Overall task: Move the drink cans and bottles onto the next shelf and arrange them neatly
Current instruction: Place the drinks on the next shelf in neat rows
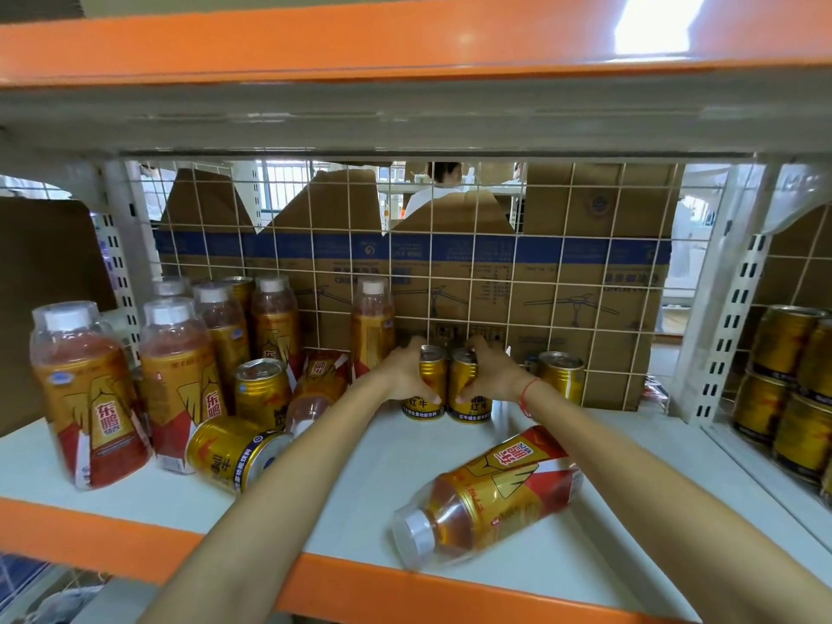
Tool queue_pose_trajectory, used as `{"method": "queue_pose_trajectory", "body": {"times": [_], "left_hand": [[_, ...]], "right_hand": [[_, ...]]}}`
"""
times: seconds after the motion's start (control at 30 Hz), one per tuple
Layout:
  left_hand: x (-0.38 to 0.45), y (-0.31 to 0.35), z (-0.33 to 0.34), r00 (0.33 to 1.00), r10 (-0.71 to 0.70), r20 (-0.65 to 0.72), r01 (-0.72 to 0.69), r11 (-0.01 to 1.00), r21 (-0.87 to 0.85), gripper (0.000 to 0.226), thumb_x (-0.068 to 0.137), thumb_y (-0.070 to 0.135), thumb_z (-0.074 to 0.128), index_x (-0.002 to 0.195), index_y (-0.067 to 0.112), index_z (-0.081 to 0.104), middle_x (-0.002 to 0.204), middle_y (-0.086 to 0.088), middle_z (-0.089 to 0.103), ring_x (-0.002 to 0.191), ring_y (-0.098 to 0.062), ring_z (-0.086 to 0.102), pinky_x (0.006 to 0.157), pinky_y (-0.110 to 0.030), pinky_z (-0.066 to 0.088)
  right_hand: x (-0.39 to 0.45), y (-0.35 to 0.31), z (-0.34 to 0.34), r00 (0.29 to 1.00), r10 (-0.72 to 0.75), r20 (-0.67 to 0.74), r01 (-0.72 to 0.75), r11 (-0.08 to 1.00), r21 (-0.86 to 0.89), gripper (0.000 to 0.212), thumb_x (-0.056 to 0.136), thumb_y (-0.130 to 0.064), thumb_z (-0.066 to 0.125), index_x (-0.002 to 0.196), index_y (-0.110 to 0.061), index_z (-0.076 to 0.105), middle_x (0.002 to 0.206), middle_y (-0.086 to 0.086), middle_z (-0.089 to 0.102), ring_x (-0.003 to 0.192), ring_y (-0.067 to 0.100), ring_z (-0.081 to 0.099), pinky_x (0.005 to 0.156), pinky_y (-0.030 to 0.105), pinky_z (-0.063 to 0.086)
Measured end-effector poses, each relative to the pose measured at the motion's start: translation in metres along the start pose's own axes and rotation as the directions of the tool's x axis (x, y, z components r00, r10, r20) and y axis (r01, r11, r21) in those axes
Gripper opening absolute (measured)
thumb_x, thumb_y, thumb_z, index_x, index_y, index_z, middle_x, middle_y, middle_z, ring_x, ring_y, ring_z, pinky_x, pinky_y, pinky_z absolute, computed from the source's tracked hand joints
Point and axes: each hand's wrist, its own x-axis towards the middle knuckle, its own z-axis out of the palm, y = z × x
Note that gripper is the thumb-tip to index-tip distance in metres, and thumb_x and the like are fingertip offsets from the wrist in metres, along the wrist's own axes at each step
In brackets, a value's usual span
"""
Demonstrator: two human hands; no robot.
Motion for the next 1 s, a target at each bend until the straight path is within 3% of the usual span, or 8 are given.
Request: {"method": "queue_pose_trajectory", "body": {"times": [0.3, 0.63, 0.8, 1.0], "left_hand": [[-0.019, 0.005, 0.001, 0.993, -0.030, -0.111, 0.013, 0.989, -0.148, 0.089, 0.067, 0.013, 0.084, 0.139, 0.013, 0.031, 0.130, -0.010, 0.053, 0.119, -0.026, 0.052, 0.092, -0.033, 0.047], [-0.058, 0.048, -0.037, 0.996, -0.013, -0.091, 0.004, 0.995, -0.102, 0.087, 0.066, 0.016, 0.085, 0.137, 0.014, 0.034, 0.129, -0.008, 0.053, 0.119, -0.026, 0.052, 0.096, -0.036, 0.047], [-0.081, 0.072, -0.050, 0.995, -0.034, -0.095, 0.023, 0.993, -0.114, 0.083, 0.065, 0.014, 0.085, 0.132, 0.012, 0.038, 0.125, -0.008, 0.055, 0.116, -0.025, 0.054, 0.094, -0.034, 0.047], [-0.107, 0.097, -0.062, 0.992, -0.055, -0.117, 0.044, 0.994, -0.095, 0.097, 0.059, 0.018, 0.089, 0.138, 0.012, 0.033, 0.124, -0.010, 0.057, 0.112, -0.026, 0.056, 0.090, -0.037, 0.050]], "right_hand": [[-0.019, -0.005, -0.006, 0.995, 0.036, -0.095, -0.033, 0.999, 0.037, 0.091, 0.065, -0.014, 0.084, 0.139, -0.010, 0.030, 0.140, 0.018, 0.038, 0.125, 0.034, 0.044, 0.097, 0.039, 0.045], [-0.056, -0.034, -0.052, 0.991, 0.068, -0.111, -0.059, 0.995, 0.081, 0.090, 0.065, -0.018, 0.084, 0.138, -0.011, 0.032, 0.135, 0.017, 0.044, 0.121, 0.034, 0.047, 0.095, 0.040, 0.047], [-0.084, -0.048, -0.076, 0.992, 0.070, -0.101, -0.059, 0.992, 0.111, 0.098, 0.065, -0.016, 0.083, 0.143, -0.015, 0.024, 0.133, 0.016, 0.048, 0.119, 0.034, 0.051, 0.095, 0.043, 0.049], [-0.114, -0.055, -0.099, 0.996, 0.066, -0.064, -0.062, 0.995, 0.073, 0.104, 0.067, -0.020, 0.083, 0.149, -0.018, 0.018, 0.142, 0.015, 0.041, 0.127, 0.034, 0.045, 0.100, 0.042, 0.045]]}}
